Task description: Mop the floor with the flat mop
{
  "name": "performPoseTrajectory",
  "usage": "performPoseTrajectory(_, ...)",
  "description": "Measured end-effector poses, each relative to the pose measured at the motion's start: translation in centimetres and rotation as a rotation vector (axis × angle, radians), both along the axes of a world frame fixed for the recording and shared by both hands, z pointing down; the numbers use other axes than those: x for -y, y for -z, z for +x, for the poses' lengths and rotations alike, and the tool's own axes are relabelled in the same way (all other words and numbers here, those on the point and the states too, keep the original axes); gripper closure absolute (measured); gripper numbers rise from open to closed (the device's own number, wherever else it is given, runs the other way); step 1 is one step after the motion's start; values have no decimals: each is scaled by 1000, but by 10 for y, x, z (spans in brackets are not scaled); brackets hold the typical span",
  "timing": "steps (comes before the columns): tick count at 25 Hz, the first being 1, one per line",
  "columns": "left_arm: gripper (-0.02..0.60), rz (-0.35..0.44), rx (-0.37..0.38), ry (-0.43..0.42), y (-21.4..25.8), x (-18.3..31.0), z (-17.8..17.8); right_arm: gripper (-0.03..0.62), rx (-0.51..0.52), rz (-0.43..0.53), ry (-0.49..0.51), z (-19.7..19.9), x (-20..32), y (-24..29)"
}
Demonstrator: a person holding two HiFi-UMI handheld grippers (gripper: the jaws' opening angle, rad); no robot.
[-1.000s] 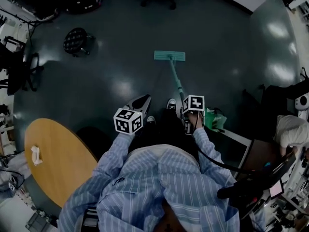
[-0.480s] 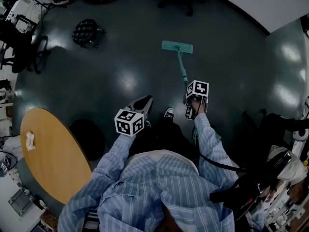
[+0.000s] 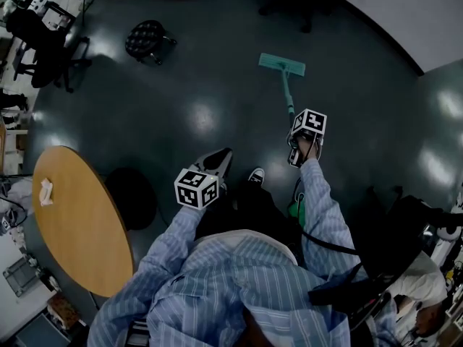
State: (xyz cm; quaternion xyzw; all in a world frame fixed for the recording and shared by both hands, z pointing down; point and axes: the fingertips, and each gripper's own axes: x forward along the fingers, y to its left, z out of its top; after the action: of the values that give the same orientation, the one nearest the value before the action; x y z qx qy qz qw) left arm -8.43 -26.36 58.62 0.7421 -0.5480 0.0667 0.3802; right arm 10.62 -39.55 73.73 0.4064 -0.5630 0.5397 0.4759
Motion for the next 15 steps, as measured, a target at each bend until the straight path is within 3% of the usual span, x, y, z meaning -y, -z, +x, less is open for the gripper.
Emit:
performPoseTrajectory(7, 561, 23, 2, -16, 5, -7, -4, 477, -11, 2, -13, 10, -29, 3)
performPoseTrajectory(15, 561, 59, -3, -103, 9, -42, -12, 477, 9, 11, -54, 6, -119, 17)
